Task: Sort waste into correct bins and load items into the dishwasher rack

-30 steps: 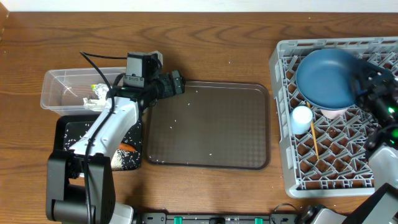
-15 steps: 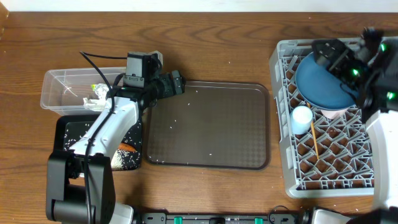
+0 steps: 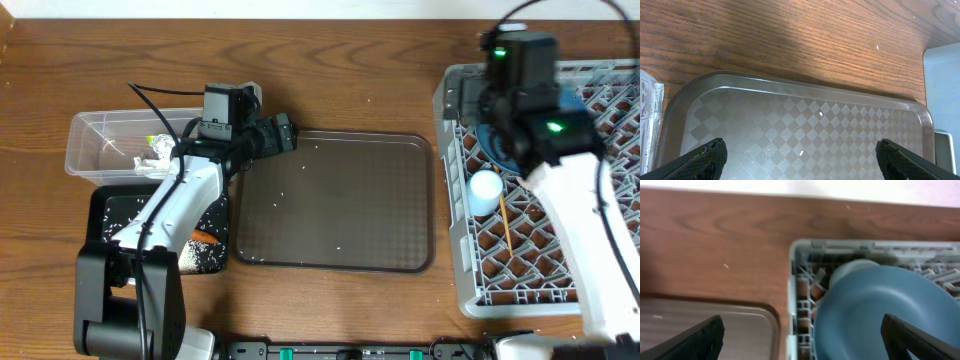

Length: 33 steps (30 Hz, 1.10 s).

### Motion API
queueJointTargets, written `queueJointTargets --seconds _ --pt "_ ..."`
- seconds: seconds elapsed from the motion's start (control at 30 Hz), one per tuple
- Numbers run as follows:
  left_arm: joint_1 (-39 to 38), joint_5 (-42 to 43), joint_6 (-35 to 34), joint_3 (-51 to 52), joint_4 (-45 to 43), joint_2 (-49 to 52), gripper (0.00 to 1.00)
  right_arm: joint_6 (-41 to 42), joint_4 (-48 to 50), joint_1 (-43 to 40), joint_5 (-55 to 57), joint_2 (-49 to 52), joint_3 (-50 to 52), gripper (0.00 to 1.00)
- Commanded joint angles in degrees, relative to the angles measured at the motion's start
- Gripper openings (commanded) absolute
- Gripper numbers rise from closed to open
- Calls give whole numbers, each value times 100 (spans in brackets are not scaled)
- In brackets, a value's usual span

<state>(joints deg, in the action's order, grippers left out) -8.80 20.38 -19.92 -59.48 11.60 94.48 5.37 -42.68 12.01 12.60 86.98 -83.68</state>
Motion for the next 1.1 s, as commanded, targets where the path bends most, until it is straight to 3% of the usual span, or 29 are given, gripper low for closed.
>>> queueJointTargets --seconds 0.0,0.47,0.57,0.6,0.73,0.97,1.07 --pt "-13 -57 -13 28 -7 -13 98 -160 -55 59 861 522 -57 99" --pt "-13 -57 -13 28 -7 -13 98 142 -210 -236 131 1908 -57 99" --pt "-13 -57 -13 28 -7 -13 98 142 -221 -236 96 1840 -59 84" --pt "-13 -57 -13 28 -7 -13 98 142 -240 -240 46 1794 -59 71" --pt "-13 -57 -13 28 -4 -13 98 144 -387 -358 -326 1606 -59 1" --pt "-13 -57 -13 28 -7 -13 98 136 -553 -1043 -2048 1180 -59 1" --pt "-13 -57 -13 28 -7 -13 98 -59 -551 -1744 -3659 752 -59 1"
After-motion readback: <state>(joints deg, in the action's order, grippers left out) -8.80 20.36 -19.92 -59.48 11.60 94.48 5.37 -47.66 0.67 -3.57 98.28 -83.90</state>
